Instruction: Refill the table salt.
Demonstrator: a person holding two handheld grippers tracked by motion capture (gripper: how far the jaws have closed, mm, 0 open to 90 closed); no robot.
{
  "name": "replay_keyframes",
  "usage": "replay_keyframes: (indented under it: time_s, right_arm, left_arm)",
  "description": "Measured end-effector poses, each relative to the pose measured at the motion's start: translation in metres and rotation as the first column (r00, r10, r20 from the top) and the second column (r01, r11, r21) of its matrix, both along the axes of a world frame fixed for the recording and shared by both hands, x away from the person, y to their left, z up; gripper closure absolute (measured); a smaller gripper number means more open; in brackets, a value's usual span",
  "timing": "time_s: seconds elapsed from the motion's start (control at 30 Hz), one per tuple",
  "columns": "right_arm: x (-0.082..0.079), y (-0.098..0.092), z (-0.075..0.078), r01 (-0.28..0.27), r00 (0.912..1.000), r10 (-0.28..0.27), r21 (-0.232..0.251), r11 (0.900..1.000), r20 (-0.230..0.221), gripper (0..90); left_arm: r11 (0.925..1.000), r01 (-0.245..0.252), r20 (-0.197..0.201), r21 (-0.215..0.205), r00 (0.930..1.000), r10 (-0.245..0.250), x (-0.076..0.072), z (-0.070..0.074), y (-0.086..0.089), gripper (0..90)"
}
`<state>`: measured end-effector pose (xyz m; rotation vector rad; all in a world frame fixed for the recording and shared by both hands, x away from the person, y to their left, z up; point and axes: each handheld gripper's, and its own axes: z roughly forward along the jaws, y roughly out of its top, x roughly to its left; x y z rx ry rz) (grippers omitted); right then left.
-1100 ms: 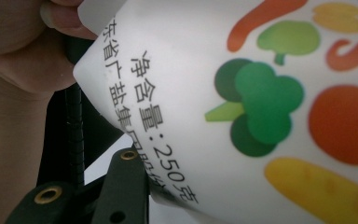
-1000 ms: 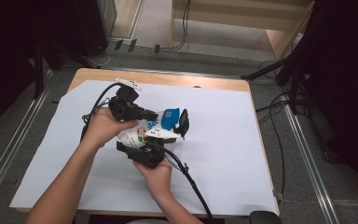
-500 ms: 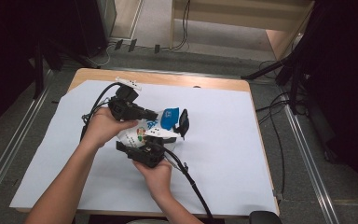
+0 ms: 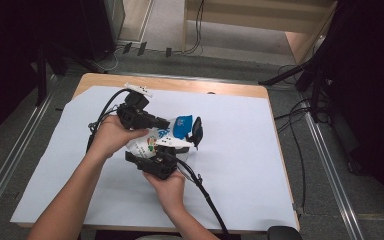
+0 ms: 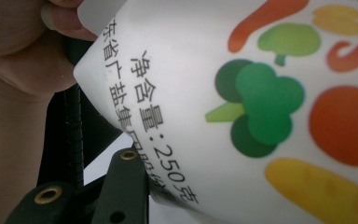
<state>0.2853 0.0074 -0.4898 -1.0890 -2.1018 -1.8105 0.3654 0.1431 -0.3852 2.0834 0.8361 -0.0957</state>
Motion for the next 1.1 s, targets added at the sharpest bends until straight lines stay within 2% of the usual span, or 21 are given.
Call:
replay_keyframes:
  time_s: [0.3,0.8,1.1]
  right_arm:
    - [-0.0003,-0.0002,0.0006,-0.007,0.9998,0.007,-0.018,1.0,0.016,63.9]
    - [-0.0007,0.0006,0.0014,0.011,0.9999,-0.011,0.026,1.0,-0.011,65.4]
    - [-0.0011,0.0,0.0006,0.012,0.9996,-0.011,0.039,0.999,-0.025,65.4]
  left_arm:
    - [1.0,0.004,-0.002,0.001,1.0,-0.004,0.0009,-0.0007,-0.0006,88.1]
    - [0.9999,-0.004,0.003,-0.016,1.0,0.004,-0.0001,0.0016,0.0006,87.9]
    - [0.9999,-0.009,0.008,-0.006,0.9999,0.009,-0.0007,0.0017,-0.0007,87.9]
